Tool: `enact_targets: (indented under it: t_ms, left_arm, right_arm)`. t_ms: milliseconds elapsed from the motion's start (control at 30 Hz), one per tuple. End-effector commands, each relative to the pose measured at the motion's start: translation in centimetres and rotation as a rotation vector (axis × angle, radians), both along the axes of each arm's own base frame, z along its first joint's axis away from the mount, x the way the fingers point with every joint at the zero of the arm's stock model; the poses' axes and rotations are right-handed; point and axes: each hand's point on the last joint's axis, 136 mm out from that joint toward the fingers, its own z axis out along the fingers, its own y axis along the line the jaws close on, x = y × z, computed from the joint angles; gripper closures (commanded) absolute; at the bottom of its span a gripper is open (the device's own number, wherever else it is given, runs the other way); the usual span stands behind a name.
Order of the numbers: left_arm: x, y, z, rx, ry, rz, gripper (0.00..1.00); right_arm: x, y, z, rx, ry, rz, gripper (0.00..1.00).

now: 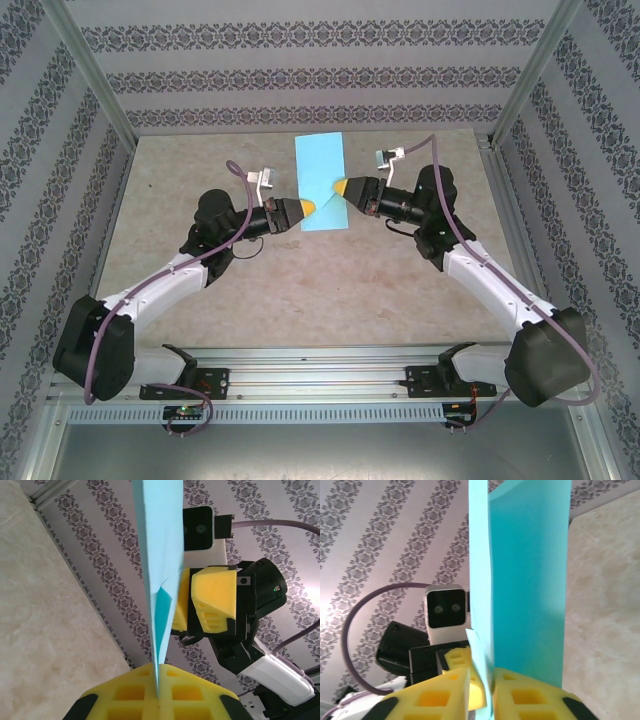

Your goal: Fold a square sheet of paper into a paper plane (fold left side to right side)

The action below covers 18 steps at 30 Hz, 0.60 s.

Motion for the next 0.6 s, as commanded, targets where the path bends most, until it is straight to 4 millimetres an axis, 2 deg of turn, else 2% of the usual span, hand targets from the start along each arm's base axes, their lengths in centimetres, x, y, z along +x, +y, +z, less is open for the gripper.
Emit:
enact_targets:
  t_ms: [0, 133, 200, 300, 400, 567]
  left_arm:
    - [-0.2, 0.1, -0.8, 0.167, -0.054, 0.055, 1.0]
    - [-0.1, 2.1, -7.0, 0.712, -0.093, 0.217, 1.0]
    - [-0.1, 3.5, -9.8, 0.949, -0.076, 0.262, 1.0]
    - [-0.2, 5.6, -13.0, 1.275, -0.052, 0.323, 1.0]
    - [-0.3, 7.2, -14.3, 1.579, -0.065, 0.393, 1.0]
    - [-0.6, 6.6, -15.8, 1.889, -0.095, 0.407, 1.0]
  right_arm:
    - [0.5, -2.6, -1.8, -0.117, -0.002, -0.106, 0.74]
    - [1.3, -9.3, -6.3, -0.445, 0.093, -0.383, 0.65]
    - [0.8, -13.4, -8.4, -0.655, 0.145, -0.521, 0.62]
    - [-0.3, -17.7, -9.9, -0.823, 0.193, -0.647, 0.6]
    - [-1.2, -20.3, -10.6, -0.884, 0.215, -0.729, 0.59]
    - [-2.0, -22.5, -11.9, -0.915, 0.257, -0.775, 0.58]
